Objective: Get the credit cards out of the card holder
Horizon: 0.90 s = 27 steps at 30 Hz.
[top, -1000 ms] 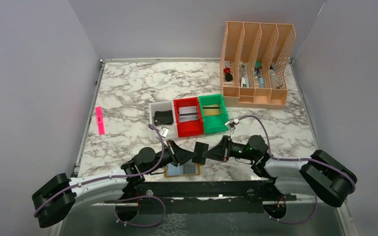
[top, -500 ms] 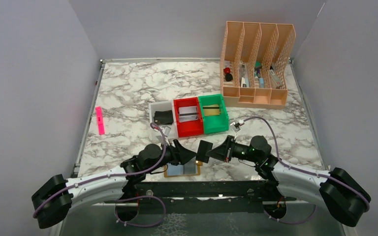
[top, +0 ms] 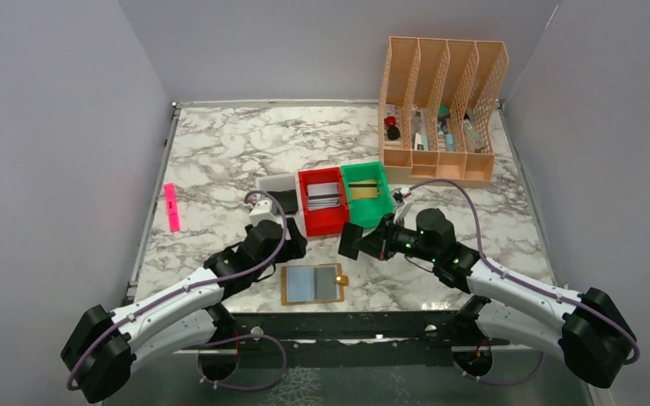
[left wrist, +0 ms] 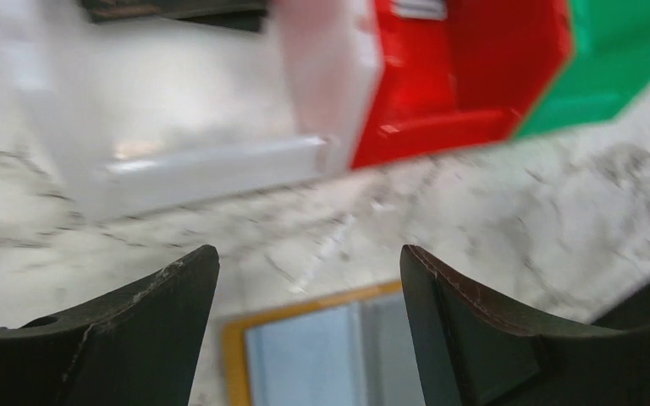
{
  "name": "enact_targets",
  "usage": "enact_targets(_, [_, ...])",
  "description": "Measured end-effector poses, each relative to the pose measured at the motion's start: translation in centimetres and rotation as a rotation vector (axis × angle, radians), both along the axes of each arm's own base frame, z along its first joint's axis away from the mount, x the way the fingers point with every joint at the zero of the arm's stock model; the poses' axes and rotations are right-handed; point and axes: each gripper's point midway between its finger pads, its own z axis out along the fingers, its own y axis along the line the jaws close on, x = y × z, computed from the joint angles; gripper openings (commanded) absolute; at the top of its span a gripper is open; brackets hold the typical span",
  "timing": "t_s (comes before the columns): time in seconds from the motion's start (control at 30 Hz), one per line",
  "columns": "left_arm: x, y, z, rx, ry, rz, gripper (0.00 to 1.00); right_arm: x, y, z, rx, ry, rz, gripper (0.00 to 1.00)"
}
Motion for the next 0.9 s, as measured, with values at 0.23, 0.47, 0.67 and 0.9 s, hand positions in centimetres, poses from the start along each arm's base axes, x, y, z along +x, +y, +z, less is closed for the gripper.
enact_targets(0.23, [3.7, 7.2, -0.5, 0.067, 0.015, 0.252, 0.85, 2.5, 0.9, 0.6, -0.125, -0.039, -0.007, 0.01])
enact_targets(0.47, [3.6, 9.8, 3.1, -0.01, -0.097, 0.36, 0.87, 4.5, 4.1, 2.8, -0.242, -0.144, 0.004, 0.01])
enact_targets(0.67, [2.7, 10.8, 3.3, -0.052, -0.112, 0.411, 0.88, 5.7, 8.4, 4.2, -0.37, -0.264, 0.006, 0.01])
enact_targets(0.9, [2.0, 11.6, 3.7, -0.105, -0.129, 0.458, 0.88, 7.9, 12.4, 4.4, -0.563, -0.418, -0.054, 0.01])
